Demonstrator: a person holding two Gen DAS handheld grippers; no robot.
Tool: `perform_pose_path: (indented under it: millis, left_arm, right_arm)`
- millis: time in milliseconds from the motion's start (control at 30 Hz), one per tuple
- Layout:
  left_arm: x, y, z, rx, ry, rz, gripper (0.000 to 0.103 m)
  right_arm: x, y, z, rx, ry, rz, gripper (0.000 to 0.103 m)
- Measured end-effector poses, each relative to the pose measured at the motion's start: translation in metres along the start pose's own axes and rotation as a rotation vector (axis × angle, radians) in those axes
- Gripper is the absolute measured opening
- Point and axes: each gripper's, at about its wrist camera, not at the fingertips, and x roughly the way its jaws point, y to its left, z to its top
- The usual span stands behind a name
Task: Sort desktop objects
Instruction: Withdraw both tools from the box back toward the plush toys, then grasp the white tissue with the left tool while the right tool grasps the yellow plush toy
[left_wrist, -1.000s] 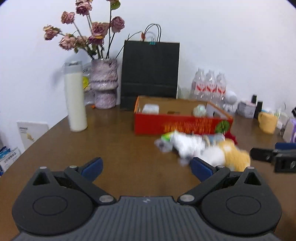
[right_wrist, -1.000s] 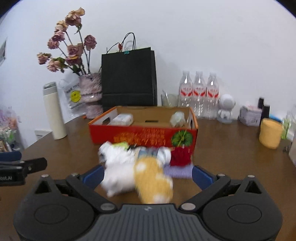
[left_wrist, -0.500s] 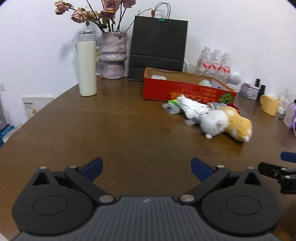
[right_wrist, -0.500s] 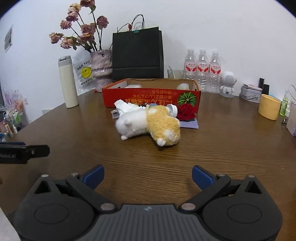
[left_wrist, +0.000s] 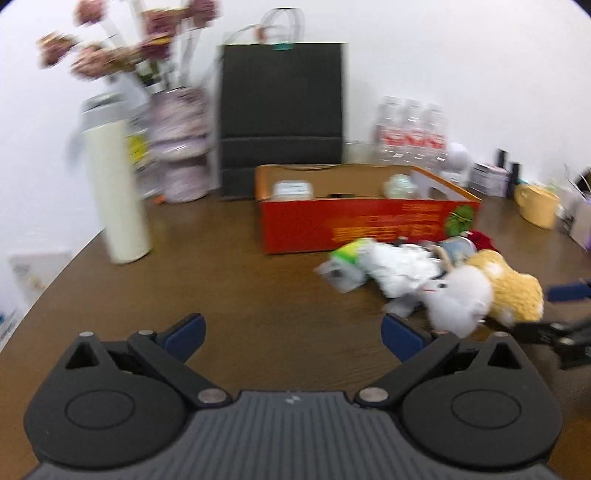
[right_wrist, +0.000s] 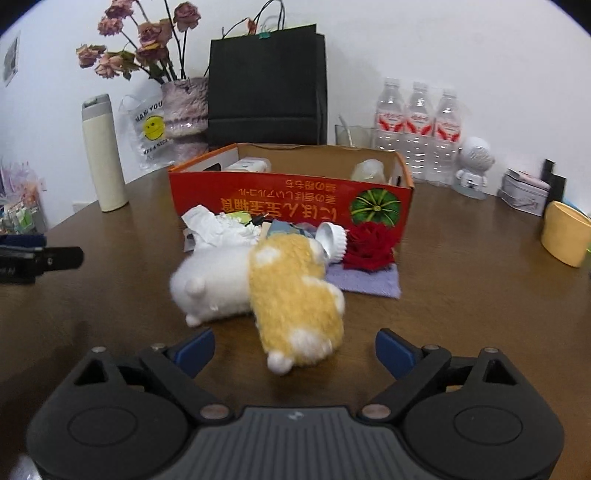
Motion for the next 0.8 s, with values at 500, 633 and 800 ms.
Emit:
perform_pose_path:
  millis: [500, 633, 800]
  left_arm:
    - [0.113, -0.056, 0.052, 0.016, 0.080, -0.194, 0.024]
    - [0.093, -0.049, 0.053, -0.066, 0.040, -0.191, 0.008]
    - [0.033, -0.029, 0.068, -0.123, -0.074, -0.195, 0.006]
  right_arm:
    - [-0.044, -0.030, -0.016, 0.036, -0.114, 0.040, 0.046]
    - [-0.049, -0.032, -0.012, 0.033, -0.131, 0.048, 0.046]
    - [-0.059, -0.022, -0.006, 0.038, -0.169, 0.072, 0.042]
